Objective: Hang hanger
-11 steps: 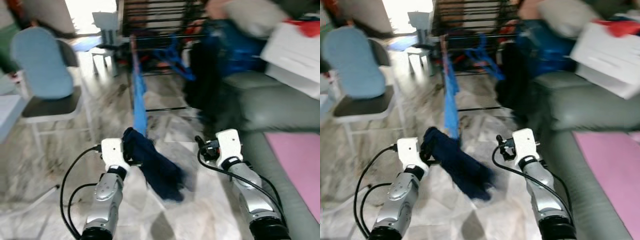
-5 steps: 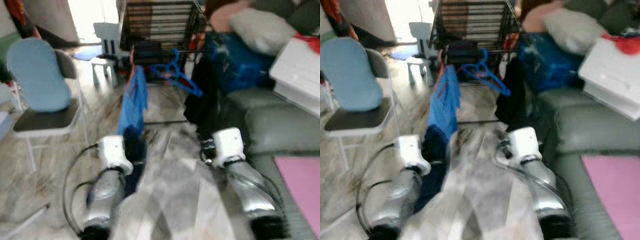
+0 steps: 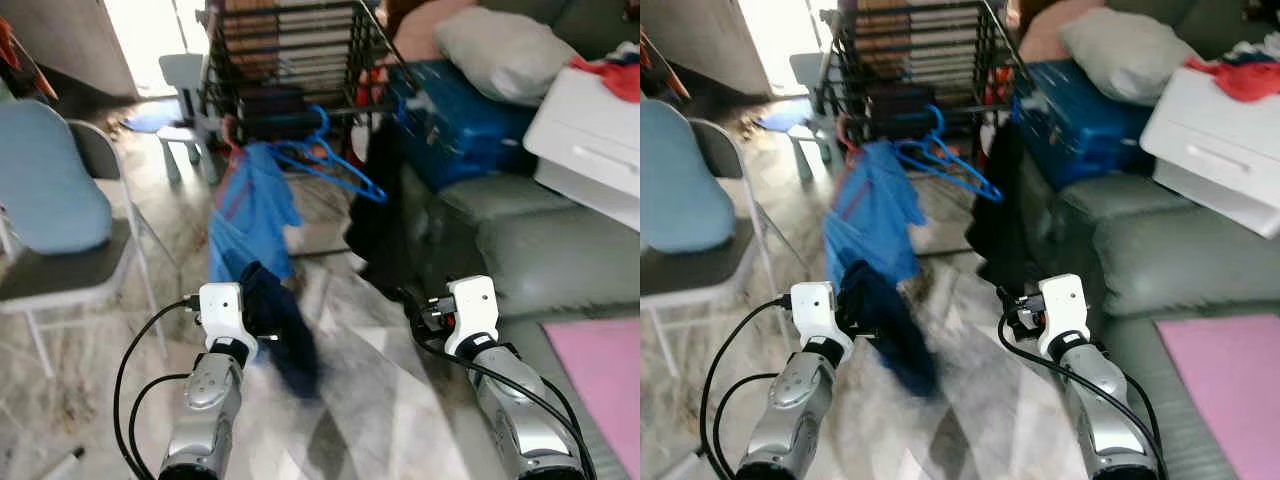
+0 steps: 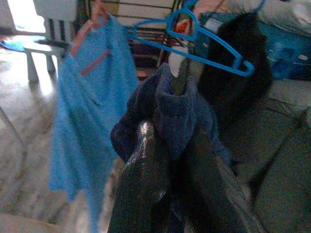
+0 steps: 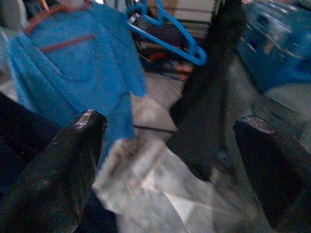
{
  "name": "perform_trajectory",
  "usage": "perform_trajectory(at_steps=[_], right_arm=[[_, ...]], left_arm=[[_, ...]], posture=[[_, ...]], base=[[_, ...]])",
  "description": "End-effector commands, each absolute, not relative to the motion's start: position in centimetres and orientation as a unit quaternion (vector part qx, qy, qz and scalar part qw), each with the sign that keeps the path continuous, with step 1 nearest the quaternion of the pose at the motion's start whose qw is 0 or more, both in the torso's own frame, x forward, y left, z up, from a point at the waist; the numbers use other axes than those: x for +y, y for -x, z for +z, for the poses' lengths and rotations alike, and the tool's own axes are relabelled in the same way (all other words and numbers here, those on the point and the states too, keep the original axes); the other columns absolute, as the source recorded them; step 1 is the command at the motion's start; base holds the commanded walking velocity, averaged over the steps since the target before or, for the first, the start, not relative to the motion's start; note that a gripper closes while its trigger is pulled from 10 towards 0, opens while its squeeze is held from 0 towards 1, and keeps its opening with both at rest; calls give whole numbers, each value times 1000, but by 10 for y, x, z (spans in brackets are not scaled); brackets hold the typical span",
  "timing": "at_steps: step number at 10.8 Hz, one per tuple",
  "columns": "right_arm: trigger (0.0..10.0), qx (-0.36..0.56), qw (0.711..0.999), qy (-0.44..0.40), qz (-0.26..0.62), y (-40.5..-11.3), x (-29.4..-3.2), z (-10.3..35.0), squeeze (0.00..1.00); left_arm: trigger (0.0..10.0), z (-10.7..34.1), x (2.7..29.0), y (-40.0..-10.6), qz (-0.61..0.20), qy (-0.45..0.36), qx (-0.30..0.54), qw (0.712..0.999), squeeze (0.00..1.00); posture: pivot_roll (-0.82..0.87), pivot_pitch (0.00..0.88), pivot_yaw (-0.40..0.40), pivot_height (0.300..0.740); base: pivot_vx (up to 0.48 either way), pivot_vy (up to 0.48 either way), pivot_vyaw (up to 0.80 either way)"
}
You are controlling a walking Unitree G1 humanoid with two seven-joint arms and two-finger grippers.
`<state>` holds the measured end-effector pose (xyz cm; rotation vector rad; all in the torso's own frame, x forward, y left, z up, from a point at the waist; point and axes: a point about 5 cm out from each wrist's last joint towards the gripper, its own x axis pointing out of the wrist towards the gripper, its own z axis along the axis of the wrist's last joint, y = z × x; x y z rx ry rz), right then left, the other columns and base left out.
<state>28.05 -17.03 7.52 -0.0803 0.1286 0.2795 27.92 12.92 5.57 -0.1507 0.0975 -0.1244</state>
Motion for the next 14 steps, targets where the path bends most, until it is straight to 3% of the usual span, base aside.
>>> perform_trajectory(at_steps=[1, 5, 14], right_arm=[[10000, 55, 987, 29, 147, -285, -164, 82, 0], [10000, 49, 986, 36, 153, -290, -157, 87, 0], [10000, 29, 988, 67, 133, -296, -161, 95, 0]], left_arm=[[10000, 64, 141, -281, -42, 65, 30, 997, 0], [10000, 71, 139, -286, -50, 56, 19, 997, 0], [10000, 72, 129, -288, -65, 70, 21, 995, 0]], posture=[[-146, 0, 43, 740], [-135, 0, 49, 740], [-143, 0, 48, 740]], base=[[364, 311, 0], [372, 302, 0], [470, 0, 0]])
